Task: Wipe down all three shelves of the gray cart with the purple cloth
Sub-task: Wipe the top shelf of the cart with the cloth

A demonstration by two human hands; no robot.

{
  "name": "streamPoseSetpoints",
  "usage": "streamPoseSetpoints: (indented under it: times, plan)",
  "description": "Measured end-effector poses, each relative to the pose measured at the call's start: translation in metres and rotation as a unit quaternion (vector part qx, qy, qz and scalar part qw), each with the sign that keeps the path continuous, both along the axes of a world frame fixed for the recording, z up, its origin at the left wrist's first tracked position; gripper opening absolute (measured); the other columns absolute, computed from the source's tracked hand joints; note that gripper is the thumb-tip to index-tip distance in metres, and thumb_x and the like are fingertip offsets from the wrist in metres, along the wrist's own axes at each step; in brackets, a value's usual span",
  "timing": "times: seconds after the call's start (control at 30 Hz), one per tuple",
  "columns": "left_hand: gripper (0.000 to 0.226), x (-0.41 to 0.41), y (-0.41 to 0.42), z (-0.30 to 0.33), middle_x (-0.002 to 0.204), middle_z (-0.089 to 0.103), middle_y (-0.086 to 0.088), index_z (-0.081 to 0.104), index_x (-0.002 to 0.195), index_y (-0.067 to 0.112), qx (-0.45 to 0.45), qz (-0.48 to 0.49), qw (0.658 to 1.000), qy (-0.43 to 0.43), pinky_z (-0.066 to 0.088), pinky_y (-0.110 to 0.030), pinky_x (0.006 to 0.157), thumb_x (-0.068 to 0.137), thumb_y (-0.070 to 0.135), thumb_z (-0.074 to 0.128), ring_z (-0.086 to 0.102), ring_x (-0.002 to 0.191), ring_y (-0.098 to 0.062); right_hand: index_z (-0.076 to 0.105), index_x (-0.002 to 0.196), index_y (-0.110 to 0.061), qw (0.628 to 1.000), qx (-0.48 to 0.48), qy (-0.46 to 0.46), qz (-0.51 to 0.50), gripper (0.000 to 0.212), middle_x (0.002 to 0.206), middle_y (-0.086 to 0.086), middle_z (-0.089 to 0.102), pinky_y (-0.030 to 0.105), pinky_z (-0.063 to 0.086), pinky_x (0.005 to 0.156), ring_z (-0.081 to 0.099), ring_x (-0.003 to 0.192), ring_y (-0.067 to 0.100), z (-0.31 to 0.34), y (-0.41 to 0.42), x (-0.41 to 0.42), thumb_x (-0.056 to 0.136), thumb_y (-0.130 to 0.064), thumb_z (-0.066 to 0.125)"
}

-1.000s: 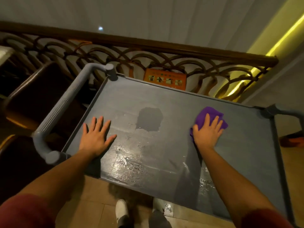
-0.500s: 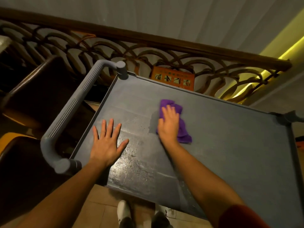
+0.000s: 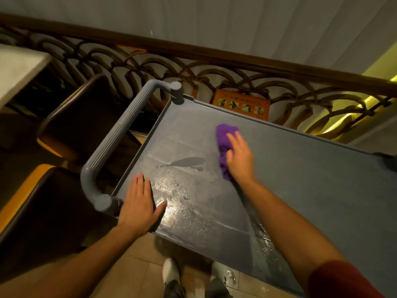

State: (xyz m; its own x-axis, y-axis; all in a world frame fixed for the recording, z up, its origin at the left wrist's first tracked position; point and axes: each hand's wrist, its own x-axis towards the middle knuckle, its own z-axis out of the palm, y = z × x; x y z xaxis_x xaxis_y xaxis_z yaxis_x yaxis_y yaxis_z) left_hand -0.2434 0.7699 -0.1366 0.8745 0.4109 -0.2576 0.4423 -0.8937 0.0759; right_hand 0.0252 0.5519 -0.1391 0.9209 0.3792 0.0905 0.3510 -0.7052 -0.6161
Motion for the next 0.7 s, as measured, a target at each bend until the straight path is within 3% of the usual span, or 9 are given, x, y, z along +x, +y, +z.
streamPoseSetpoints:
  times: [0.1, 0.2, 0.3, 0.47, 0.6, 0.7]
  plan:
    - [0.110, -0.010, -0.007, -0.003, 0.165, -0.010, -0.018, -0.004, 0.156, 0.005, 0.026, 0.016, 0.999, 0.021, 0.000, -0.053, 0.124, 0.084, 0.087, 0.009, -0.012, 0.153, -0.034, 0.040, 0.153, -0.018, 0.997, -0.034, 0.000, -0.065, 0.060, 0.165, 0.011, 0.028, 0.051, 0.019, 0.124, 0.018, 0.154, 0.033, -0.005, -0.011, 0.014, 0.096, -0.022, 0.059]
    - [0.116, -0.007, -0.007, -0.004, 0.164, -0.015, -0.020, -0.006, 0.157, 0.004, 0.015, 0.039, 0.999, 0.017, -0.003, -0.052, 0.124, 0.081, 0.091, 0.010, -0.018, 0.151, -0.035, 0.047, 0.150, -0.015, 0.998, 0.013, 0.012, -0.067, 0.059, 0.163, 0.011, 0.033, 0.051, 0.021, 0.124, 0.019, 0.154, 0.032, -0.013, 0.020, 0.001, 0.092, -0.011, 0.062]
    - [0.122, -0.007, -0.003, -0.001, 0.162, -0.022, -0.021, -0.013, 0.155, 0.004, -0.014, 0.022, 0.999, 0.029, -0.007, -0.052, 0.123, 0.076, 0.095, 0.010, -0.024, 0.149, -0.037, 0.048, 0.149, -0.017, 0.997, 0.061, 0.034, -0.012, 0.060, 0.161, 0.007, 0.038, 0.043, 0.024, 0.124, 0.023, 0.153, 0.025, -0.014, 0.065, -0.022, 0.092, -0.003, 0.059]
    - [0.134, -0.008, 0.005, 0.013, 0.159, -0.030, -0.021, -0.018, 0.153, 0.003, -0.069, 0.011, 0.997, 0.036, -0.011, -0.049, 0.122, 0.069, 0.099, 0.023, -0.029, 0.147, -0.036, 0.048, 0.149, -0.022, 0.988, 0.080, 0.061, 0.120, 0.059, 0.160, 0.003, 0.040, 0.041, 0.026, 0.122, 0.025, 0.153, 0.023, -0.008, 0.151, -0.086, 0.093, -0.008, 0.059]
    - [0.131, -0.016, -0.004, 0.028, 0.164, -0.018, -0.021, -0.010, 0.156, 0.002, -0.063, 0.031, 0.997, 0.040, 0.000, -0.047, 0.124, 0.073, 0.090, 0.040, -0.018, 0.151, -0.036, 0.048, 0.148, -0.025, 0.970, 0.033, 0.009, 0.241, 0.057, 0.159, 0.002, 0.041, 0.048, 0.027, 0.121, 0.027, 0.152, 0.024, -0.010, 0.153, -0.111, 0.092, -0.016, 0.060]
    - [0.120, -0.037, -0.019, 0.031, 0.166, -0.008, -0.019, -0.004, 0.158, 0.004, -0.052, 0.033, 0.998, -0.001, 0.014, -0.049, 0.124, 0.081, 0.081, 0.046, -0.005, 0.154, -0.035, 0.044, 0.149, -0.027, 0.980, 0.029, -0.017, 0.196, 0.061, 0.157, 0.004, 0.043, 0.056, 0.028, 0.120, 0.032, 0.148, 0.027, 0.004, 0.131, -0.074, 0.090, -0.021, 0.057]
